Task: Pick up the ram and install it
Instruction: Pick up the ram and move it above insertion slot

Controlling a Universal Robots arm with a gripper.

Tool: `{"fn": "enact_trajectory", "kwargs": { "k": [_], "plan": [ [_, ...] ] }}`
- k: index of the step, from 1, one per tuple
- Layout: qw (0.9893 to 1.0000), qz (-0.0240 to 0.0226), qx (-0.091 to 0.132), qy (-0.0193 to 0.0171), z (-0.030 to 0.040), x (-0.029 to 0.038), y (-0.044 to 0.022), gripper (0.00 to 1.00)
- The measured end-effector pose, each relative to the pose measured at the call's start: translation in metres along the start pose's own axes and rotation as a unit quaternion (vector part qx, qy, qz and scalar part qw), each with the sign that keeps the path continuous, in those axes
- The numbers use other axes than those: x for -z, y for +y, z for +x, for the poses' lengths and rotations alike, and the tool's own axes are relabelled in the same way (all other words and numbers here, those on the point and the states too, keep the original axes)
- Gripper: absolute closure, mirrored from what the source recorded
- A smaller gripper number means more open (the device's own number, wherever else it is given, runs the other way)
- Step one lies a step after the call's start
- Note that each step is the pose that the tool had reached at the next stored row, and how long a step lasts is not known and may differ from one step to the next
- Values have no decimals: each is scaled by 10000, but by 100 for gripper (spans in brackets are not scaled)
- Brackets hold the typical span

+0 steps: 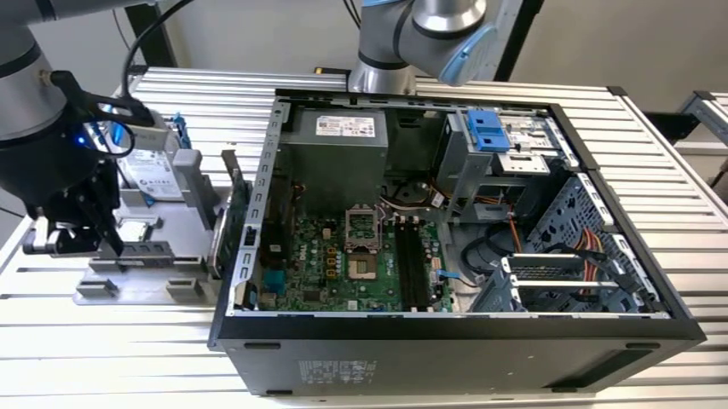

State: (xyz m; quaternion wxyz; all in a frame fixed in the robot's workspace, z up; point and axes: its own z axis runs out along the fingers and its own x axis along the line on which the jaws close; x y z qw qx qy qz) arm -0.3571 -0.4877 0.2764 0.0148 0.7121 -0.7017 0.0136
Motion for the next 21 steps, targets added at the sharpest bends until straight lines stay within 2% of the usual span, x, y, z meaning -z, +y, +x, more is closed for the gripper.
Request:
{"fn": "enact_trajectory", "kwargs": {
  "k": [13,21],
  "plan": [
    [10000,1,0,-4,5,127,0,100],
    [10000,13,0,-49,7,181,0,100]
  ]
}}
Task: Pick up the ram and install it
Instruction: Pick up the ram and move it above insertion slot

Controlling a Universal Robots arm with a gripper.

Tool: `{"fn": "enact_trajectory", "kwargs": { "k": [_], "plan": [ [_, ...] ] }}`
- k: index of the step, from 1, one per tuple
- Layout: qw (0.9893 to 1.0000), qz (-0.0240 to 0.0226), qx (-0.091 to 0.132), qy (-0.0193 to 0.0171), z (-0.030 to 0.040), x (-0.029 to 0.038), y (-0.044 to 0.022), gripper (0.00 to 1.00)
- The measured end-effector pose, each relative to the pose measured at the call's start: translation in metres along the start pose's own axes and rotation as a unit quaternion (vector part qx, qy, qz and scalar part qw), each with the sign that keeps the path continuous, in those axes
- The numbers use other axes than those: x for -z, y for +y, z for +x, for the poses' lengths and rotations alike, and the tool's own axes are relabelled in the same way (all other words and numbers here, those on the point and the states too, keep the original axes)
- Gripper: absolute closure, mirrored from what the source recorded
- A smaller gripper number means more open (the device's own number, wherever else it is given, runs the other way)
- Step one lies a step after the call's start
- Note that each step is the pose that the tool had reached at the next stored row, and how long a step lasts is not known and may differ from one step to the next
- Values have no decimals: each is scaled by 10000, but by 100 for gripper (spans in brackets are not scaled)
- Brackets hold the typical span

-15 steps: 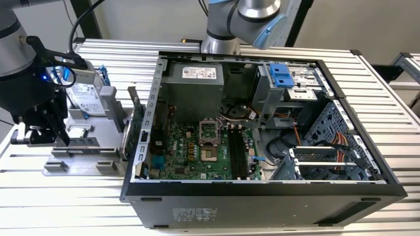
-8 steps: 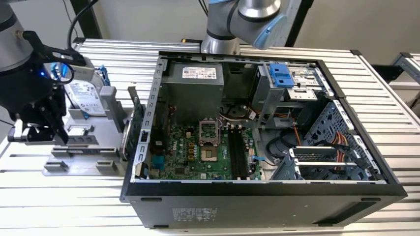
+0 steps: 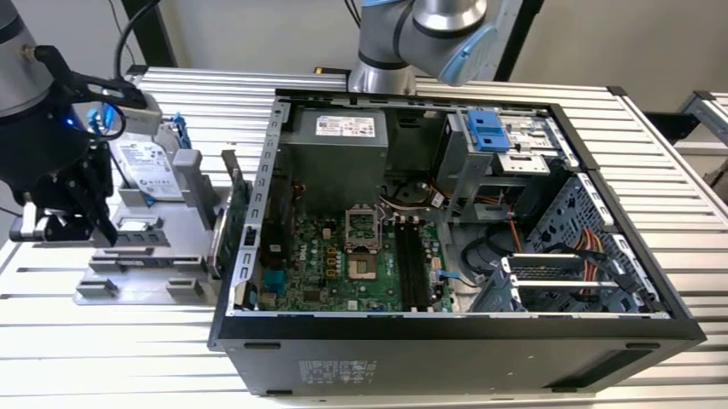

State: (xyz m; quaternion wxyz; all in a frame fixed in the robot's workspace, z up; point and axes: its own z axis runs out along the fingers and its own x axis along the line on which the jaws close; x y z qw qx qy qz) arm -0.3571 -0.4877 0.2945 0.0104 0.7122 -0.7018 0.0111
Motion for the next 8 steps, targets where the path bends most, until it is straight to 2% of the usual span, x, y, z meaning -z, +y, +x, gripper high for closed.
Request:
{"fn": "enact_trajectory", "kwargs": {
  "k": [8],
  "plan": [
    [10000,15,-6,-85,1,55,0,100]
  ]
}}
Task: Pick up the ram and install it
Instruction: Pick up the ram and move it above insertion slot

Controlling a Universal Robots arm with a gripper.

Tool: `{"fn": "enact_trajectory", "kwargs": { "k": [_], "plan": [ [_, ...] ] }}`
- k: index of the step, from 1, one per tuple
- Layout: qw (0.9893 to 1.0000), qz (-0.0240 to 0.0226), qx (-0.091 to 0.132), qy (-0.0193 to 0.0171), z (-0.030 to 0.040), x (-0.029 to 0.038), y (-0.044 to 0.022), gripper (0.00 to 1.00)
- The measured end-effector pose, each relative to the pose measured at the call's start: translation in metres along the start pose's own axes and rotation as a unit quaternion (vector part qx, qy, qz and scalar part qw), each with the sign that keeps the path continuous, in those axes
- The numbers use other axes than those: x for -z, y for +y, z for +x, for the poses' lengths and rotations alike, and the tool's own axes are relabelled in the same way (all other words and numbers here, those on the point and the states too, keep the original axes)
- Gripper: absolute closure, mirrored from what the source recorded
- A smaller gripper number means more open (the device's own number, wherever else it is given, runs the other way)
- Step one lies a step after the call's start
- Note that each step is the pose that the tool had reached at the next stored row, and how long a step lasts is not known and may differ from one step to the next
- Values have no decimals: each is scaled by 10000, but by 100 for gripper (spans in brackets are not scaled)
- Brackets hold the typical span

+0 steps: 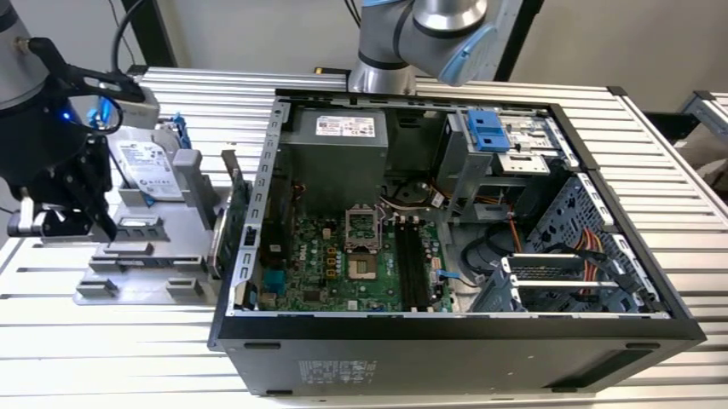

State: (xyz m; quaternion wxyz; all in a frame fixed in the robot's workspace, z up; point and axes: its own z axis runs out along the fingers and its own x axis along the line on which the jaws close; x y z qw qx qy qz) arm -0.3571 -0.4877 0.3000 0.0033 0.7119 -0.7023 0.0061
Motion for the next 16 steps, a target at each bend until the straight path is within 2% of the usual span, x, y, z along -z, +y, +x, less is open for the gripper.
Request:
{"fn": "enact_trajectory", "kwargs": {
  "k": [9,16],
  "plan": [
    [9999,17,-10,-122,1,72,0,100],
    [9999,18,-15,-131,2,130,0,100]
  ]
}}
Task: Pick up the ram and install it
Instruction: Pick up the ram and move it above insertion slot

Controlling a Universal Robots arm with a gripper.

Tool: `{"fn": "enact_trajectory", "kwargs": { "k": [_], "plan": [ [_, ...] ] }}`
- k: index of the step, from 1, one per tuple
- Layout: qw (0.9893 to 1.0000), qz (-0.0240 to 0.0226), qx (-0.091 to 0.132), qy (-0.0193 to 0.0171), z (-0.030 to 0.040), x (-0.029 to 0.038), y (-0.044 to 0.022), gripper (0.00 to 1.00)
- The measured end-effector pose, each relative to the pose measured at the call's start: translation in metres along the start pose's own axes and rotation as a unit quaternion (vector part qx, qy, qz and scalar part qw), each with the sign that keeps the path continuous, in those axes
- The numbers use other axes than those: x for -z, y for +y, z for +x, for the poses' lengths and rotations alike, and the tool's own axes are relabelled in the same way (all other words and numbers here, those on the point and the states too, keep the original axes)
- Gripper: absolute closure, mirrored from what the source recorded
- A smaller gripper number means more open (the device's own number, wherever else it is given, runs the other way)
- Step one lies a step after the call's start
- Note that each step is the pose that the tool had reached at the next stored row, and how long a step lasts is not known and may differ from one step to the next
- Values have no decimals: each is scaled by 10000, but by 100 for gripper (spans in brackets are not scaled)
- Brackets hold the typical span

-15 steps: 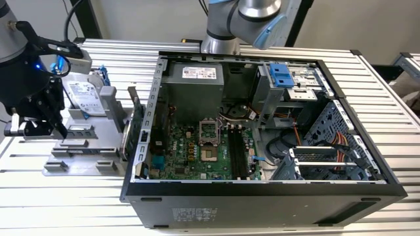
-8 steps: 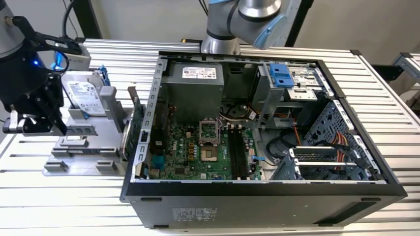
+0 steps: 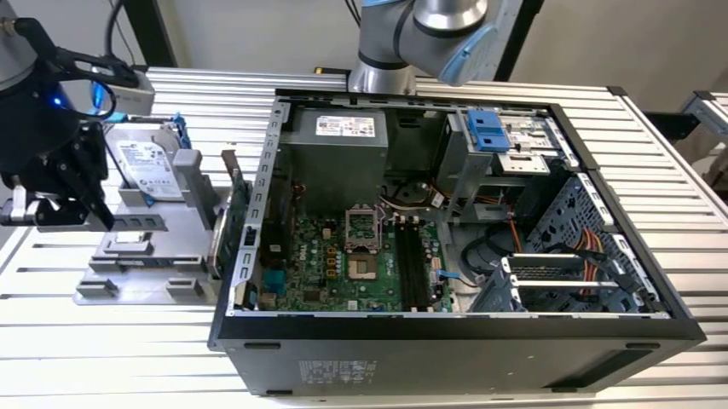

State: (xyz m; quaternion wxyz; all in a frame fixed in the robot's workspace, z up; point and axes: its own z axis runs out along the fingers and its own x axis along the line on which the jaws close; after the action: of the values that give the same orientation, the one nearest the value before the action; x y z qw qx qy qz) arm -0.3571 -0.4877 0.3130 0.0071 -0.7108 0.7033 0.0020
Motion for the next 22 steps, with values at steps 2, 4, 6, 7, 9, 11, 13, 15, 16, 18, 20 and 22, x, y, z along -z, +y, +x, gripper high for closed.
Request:
{"fn": "enact_trajectory", "kwargs": {
  "k": [2,4,6,7,9,11,13,15,16,18,20,22],
  "plan": [
    [10000,0,-2,0,0,16,0,100],
    [10000,0,-4,-1,0,35,0,100],
    [10000,0,-7,-5,-1,55,0,100],
    [10000,0,-9,-7,-1,65,0,100],
    [10000,0,-11,-10,-3,88,-1,100],
    [10000,0,-13,-10,-8,113,-1,100],
    [10000,1,-13,-11,-14,136,-1,100],
    [10000,1,-13,-11,-22,160,-2,100],
    [10000,0,-13,-11,-27,173,-2,100],
    [10000,0,-13,-10,-35,200,-2,100],
    [10000,0,-12,-10,-42,230,-3,100],
    [10000,0,-13,-10,-47,258,-2,100]
  ]
}}
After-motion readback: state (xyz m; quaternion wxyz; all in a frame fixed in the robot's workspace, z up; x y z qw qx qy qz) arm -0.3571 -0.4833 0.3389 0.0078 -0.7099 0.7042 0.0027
